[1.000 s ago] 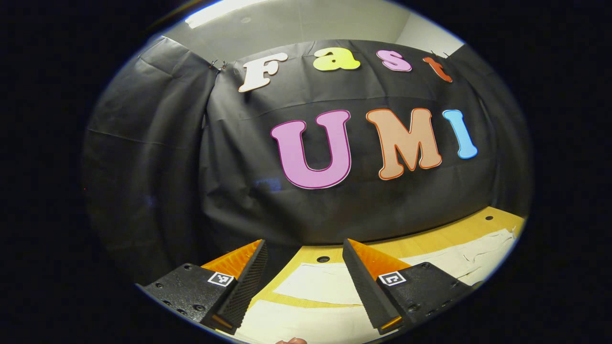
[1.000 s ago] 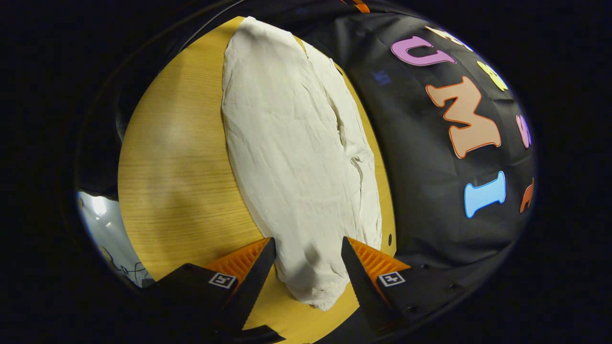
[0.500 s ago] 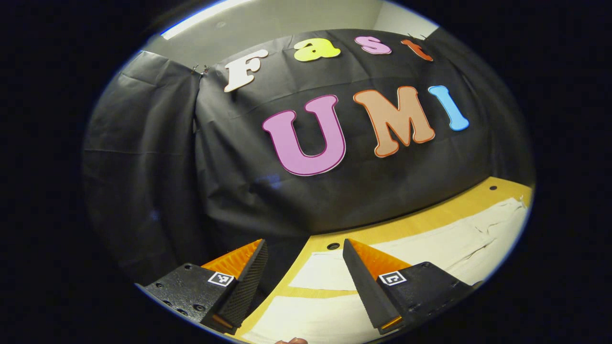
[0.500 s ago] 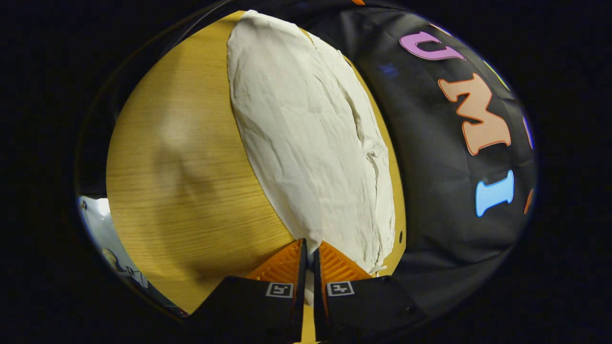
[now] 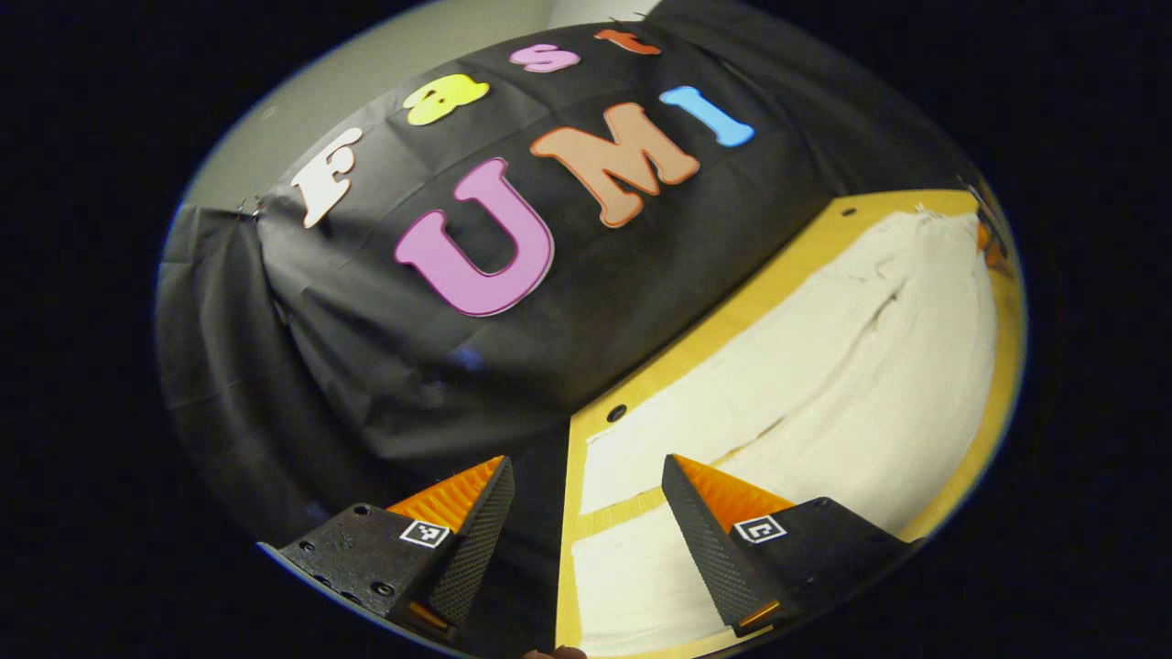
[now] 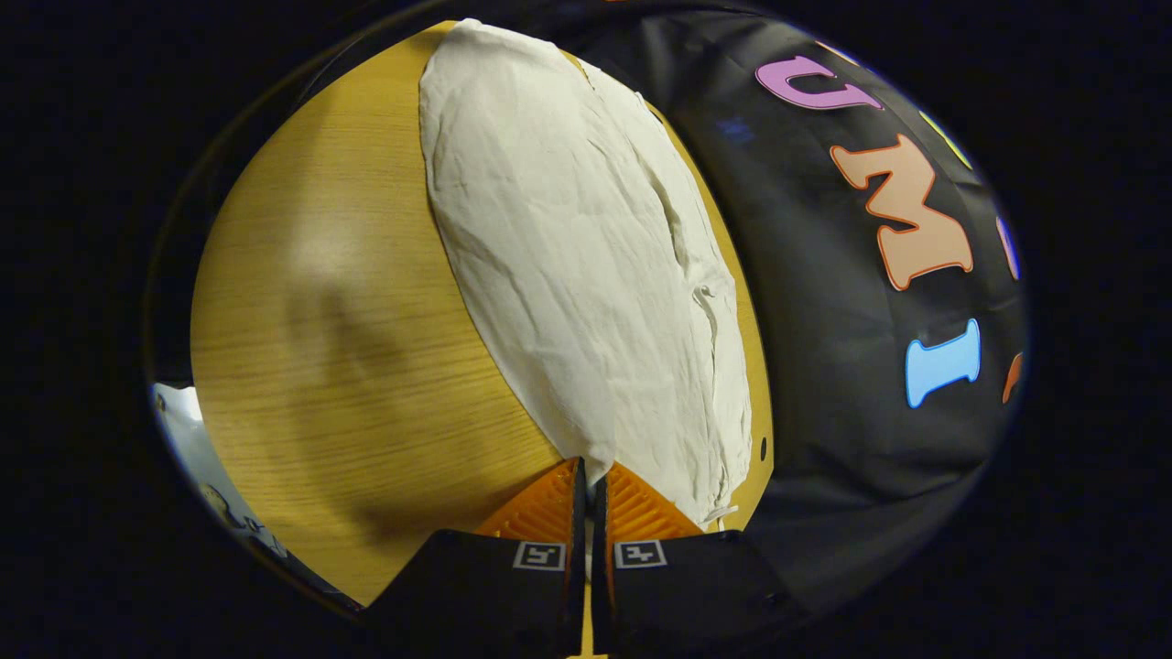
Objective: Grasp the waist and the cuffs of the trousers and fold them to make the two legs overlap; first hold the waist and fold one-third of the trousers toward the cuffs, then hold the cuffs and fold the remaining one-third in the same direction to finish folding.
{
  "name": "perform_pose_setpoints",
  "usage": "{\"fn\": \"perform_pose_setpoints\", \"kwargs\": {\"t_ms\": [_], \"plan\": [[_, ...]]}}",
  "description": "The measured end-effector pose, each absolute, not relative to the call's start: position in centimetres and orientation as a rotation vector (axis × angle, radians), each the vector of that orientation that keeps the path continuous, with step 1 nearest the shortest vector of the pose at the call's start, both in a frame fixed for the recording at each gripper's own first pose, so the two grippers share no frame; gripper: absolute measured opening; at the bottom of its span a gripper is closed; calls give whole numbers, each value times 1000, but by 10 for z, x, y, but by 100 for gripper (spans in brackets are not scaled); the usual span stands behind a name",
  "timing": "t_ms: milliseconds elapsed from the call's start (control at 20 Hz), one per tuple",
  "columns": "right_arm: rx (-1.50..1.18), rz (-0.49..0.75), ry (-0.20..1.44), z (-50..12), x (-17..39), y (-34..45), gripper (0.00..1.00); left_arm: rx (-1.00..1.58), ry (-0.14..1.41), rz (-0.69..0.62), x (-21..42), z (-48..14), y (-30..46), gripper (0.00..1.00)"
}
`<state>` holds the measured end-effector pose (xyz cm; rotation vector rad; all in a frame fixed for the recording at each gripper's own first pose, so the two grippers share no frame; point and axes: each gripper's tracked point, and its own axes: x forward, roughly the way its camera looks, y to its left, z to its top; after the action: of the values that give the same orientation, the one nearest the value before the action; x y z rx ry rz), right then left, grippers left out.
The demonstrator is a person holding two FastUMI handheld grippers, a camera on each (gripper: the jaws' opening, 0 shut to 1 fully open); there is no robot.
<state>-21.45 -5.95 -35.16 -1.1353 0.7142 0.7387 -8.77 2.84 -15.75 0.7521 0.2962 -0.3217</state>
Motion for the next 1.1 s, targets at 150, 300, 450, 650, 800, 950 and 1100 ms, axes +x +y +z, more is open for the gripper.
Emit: {"fn": "perform_pose_setpoints", "kwargs": {"t_ms": [150, 300, 450, 650, 800, 950, 1100], "plan": [[-1128, 739, 715, -351, -214, -59, 5, 832, 367, -404, -105, -190, 35, 96], [-1139, 740, 706, -352, -214, -59, 5, 913, 414, -481, -124, -218, 38, 97], [-1139, 742, 706, -352, -213, -59, 5, 979, 472, -570, -147, -243, 41, 97], [-1140, 746, 704, -351, -212, -59, 5, 1083, 551, -683, -166, -264, 51, 97], [-1150, 742, 693, -353, -210, -59, 5, 1140, 633, -755, -181, -286, 63, 97], [-1148, 738, 693, -353, -210, -59, 5, 1159, 698, -780, -195, -304, 75, 97], [-1151, 738, 691, -353, -209, -59, 5, 1181, 710, -786, -197, -315, 76, 97]]}}
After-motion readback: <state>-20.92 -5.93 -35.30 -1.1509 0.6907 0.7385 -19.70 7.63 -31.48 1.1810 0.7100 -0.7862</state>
